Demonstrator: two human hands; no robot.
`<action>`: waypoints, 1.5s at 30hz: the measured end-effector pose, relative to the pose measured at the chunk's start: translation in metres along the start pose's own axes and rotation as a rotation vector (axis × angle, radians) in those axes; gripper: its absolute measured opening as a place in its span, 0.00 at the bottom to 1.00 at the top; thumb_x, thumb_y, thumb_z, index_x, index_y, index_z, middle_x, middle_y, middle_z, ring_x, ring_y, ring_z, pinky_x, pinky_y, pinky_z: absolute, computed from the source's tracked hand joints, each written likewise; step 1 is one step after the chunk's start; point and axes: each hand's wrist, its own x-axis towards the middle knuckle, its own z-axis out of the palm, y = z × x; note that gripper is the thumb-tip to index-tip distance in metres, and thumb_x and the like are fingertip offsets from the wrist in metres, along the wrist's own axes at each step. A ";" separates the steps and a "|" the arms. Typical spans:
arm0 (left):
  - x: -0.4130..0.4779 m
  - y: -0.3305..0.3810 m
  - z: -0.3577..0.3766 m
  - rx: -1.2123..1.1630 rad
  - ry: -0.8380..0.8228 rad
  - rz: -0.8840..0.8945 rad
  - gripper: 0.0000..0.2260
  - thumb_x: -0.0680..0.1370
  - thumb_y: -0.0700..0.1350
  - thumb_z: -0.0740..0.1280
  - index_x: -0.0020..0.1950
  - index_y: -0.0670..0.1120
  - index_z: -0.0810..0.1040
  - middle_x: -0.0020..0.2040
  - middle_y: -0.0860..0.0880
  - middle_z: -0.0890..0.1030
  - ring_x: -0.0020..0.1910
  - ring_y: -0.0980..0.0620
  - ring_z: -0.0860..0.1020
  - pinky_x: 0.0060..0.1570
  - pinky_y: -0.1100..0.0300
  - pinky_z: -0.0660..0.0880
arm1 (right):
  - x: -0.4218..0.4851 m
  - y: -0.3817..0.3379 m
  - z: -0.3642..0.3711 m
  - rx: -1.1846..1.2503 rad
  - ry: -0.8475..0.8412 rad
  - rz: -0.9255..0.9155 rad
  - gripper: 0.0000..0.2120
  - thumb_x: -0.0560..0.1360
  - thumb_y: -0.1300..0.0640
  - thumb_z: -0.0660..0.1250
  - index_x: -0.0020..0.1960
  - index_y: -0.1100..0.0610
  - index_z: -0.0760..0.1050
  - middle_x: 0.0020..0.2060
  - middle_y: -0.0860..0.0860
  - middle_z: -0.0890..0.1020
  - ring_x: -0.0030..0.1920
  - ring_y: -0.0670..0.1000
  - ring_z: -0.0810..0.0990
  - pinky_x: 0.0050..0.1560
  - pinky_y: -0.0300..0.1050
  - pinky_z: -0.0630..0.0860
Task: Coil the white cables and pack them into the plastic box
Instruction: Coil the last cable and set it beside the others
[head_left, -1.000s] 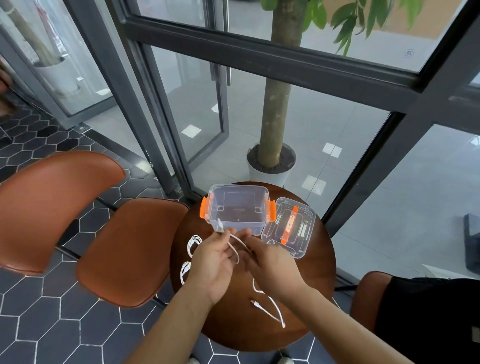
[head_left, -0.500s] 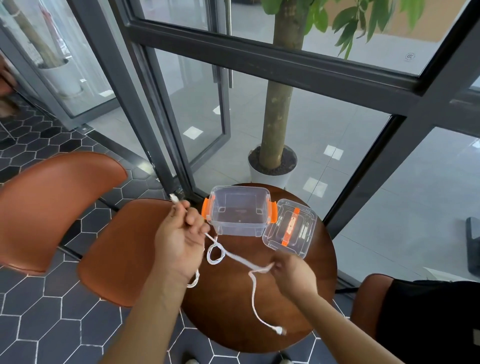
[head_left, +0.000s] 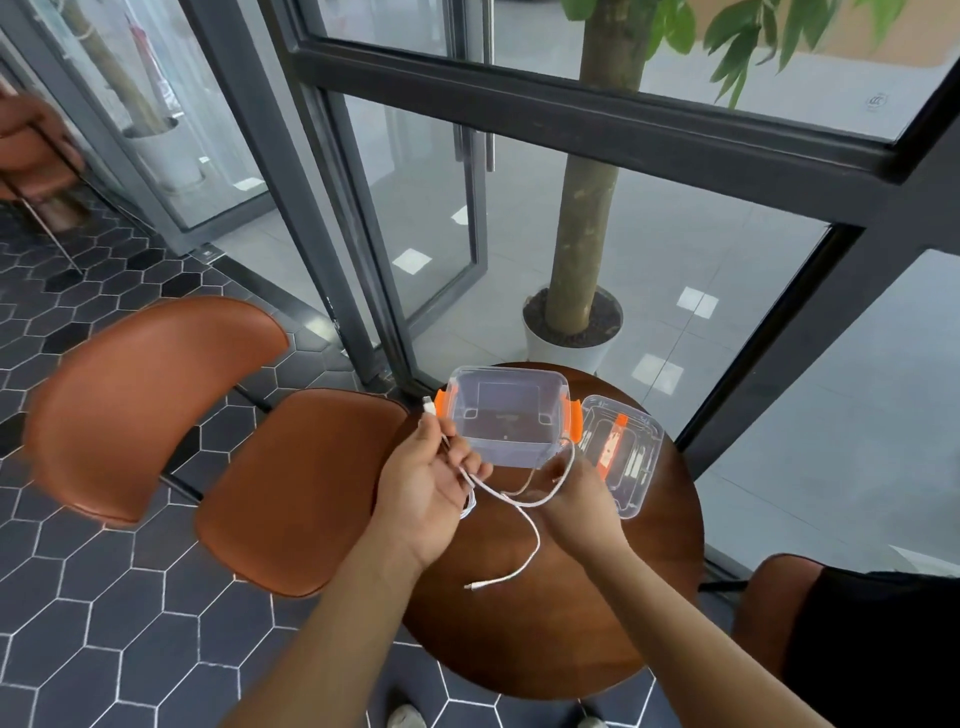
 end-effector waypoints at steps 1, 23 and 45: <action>0.000 0.002 -0.002 0.017 -0.005 0.008 0.17 0.85 0.51 0.54 0.43 0.44 0.74 0.29 0.48 0.72 0.30 0.50 0.74 0.43 0.52 0.74 | -0.006 -0.010 -0.009 -0.106 -0.142 -0.002 0.13 0.70 0.52 0.73 0.30 0.49 0.73 0.30 0.46 0.80 0.34 0.49 0.82 0.34 0.43 0.77; -0.005 0.019 -0.002 -0.006 0.005 -0.077 0.19 0.84 0.56 0.53 0.42 0.47 0.74 0.31 0.49 0.80 0.25 0.53 0.76 0.31 0.60 0.76 | -0.018 0.007 0.006 0.169 -0.456 -0.281 0.18 0.79 0.40 0.61 0.47 0.53 0.81 0.34 0.47 0.77 0.36 0.43 0.74 0.41 0.39 0.72; 0.006 -0.033 -0.025 0.399 0.222 -0.387 0.17 0.86 0.49 0.56 0.56 0.38 0.78 0.50 0.37 0.84 0.51 0.40 0.84 0.49 0.48 0.82 | 0.004 -0.041 0.005 0.069 -0.334 -0.083 0.07 0.82 0.52 0.63 0.54 0.56 0.74 0.35 0.52 0.83 0.29 0.55 0.81 0.29 0.46 0.79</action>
